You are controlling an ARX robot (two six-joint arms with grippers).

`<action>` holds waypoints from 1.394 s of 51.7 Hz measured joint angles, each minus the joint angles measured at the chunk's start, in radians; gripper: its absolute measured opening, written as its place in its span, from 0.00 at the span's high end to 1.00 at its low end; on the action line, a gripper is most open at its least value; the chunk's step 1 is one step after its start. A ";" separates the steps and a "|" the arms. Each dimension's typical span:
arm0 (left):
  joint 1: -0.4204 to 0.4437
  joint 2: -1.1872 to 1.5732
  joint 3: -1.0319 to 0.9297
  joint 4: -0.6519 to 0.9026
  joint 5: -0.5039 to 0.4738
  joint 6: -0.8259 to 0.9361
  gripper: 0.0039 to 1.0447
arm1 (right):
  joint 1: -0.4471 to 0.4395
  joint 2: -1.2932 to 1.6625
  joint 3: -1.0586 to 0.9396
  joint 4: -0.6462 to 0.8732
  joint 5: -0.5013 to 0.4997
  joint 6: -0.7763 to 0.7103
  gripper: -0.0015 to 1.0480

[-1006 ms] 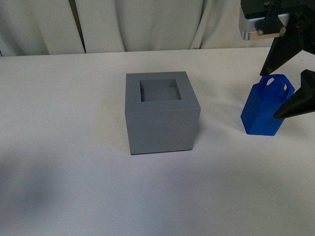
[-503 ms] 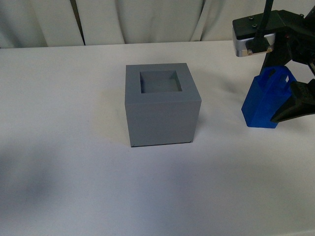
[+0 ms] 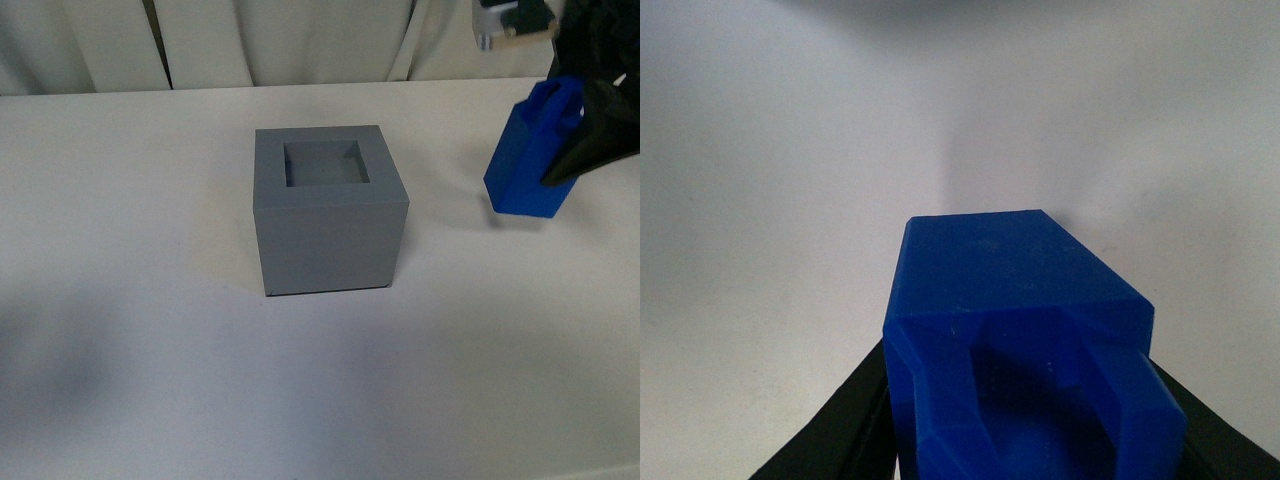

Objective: Insert blue part into gray base

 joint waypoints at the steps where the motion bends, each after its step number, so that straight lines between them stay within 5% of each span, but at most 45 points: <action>1: 0.000 0.000 0.000 0.000 0.000 0.000 0.06 | 0.005 0.000 0.022 -0.018 -0.006 0.003 0.54; 41: 0.000 0.000 0.000 0.000 0.000 0.000 0.06 | 0.267 -0.002 0.257 -0.154 -0.072 0.115 0.54; 72: 0.000 0.000 0.000 0.000 0.000 0.000 0.06 | 0.314 0.021 0.252 -0.124 -0.026 0.135 0.54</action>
